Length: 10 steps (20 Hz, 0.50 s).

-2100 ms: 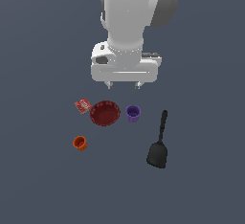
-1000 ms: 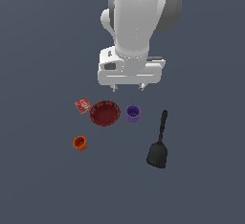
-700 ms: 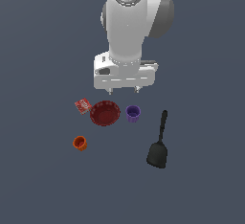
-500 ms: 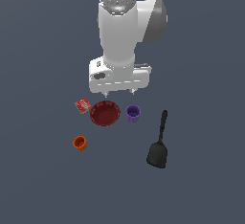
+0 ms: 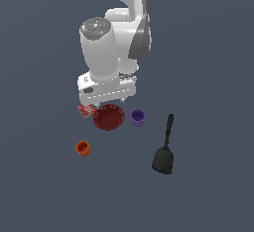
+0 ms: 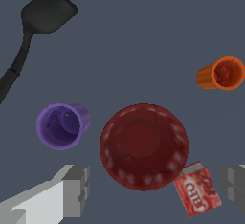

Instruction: Pick up a designated object from a clutter of objects.

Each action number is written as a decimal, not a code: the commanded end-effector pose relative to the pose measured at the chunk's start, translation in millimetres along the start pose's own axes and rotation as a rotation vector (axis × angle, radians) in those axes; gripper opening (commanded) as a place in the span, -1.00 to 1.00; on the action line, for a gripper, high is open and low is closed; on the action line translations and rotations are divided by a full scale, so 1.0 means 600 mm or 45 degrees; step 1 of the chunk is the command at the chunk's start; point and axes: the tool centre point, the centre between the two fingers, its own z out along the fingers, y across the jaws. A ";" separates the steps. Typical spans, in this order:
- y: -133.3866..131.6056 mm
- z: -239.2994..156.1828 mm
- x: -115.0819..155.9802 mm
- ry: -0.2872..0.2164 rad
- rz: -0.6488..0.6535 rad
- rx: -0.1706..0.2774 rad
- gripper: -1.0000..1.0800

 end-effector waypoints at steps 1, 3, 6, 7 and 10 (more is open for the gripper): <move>0.022 0.021 -0.012 0.007 -0.042 0.002 0.92; 0.039 0.037 -0.022 0.012 -0.074 0.003 0.92; 0.064 0.060 -0.039 0.019 -0.121 0.003 0.92; 0.072 0.068 -0.045 0.021 -0.137 0.003 0.92; 0.095 0.091 -0.064 0.028 -0.185 0.002 0.92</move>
